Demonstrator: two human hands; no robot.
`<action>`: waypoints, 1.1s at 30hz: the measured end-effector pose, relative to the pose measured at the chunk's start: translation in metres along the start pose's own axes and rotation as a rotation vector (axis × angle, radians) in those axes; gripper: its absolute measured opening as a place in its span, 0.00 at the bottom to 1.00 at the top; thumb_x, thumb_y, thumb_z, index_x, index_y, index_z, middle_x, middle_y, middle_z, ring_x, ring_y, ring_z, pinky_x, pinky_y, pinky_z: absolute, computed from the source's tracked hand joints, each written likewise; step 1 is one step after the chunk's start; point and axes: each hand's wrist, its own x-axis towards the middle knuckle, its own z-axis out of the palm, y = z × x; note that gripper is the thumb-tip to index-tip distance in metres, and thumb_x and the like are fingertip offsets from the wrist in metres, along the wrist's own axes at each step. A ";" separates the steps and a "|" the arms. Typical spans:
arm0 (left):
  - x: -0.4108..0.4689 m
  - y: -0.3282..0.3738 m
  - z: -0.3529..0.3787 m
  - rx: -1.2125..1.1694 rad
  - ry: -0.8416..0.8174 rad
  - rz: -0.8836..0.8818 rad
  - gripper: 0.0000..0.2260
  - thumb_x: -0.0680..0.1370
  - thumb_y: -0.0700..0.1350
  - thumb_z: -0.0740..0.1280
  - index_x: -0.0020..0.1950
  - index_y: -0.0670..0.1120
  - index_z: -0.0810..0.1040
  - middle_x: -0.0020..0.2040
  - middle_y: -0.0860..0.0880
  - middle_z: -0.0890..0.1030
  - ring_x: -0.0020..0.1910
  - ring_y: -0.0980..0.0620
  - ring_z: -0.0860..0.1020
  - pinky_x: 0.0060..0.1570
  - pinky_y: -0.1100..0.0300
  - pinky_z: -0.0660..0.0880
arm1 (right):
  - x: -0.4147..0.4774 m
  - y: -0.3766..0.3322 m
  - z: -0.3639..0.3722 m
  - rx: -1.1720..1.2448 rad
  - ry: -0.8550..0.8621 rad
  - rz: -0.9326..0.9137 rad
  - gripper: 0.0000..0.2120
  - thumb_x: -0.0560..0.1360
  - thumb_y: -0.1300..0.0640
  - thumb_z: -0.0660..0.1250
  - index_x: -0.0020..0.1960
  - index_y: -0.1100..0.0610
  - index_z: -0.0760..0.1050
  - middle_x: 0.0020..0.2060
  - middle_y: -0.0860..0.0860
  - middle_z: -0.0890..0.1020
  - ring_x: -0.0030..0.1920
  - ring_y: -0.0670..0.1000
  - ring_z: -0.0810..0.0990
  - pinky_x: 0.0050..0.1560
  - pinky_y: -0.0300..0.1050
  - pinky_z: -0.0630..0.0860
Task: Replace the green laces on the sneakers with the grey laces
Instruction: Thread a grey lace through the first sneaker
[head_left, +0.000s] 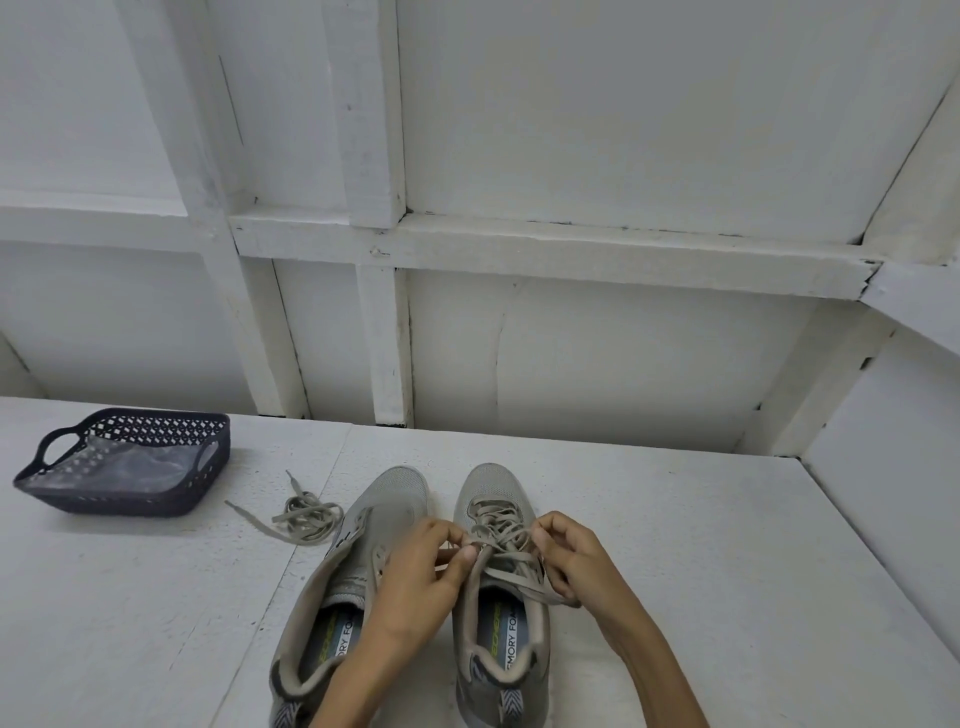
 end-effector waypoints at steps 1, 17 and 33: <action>0.000 0.002 0.000 -0.007 0.004 -0.008 0.06 0.78 0.45 0.68 0.42 0.53 0.76 0.49 0.52 0.77 0.49 0.57 0.79 0.46 0.73 0.72 | 0.000 -0.003 0.000 -0.015 0.009 -0.013 0.09 0.81 0.57 0.61 0.47 0.61 0.74 0.25 0.40 0.74 0.20 0.40 0.67 0.23 0.29 0.60; -0.002 0.007 0.004 -0.041 0.074 -0.018 0.09 0.74 0.55 0.64 0.41 0.52 0.77 0.46 0.53 0.77 0.46 0.60 0.77 0.44 0.73 0.72 | 0.006 -0.002 0.005 0.039 0.110 0.056 0.08 0.80 0.62 0.59 0.42 0.60 0.69 0.38 0.57 0.78 0.19 0.43 0.59 0.21 0.33 0.56; -0.006 0.014 0.003 -0.141 0.058 -0.071 0.08 0.69 0.55 0.67 0.36 0.53 0.77 0.45 0.50 0.77 0.41 0.60 0.78 0.42 0.72 0.72 | 0.012 0.004 0.009 -0.125 0.133 0.041 0.07 0.80 0.58 0.59 0.44 0.59 0.70 0.32 0.53 0.73 0.21 0.41 0.62 0.24 0.32 0.59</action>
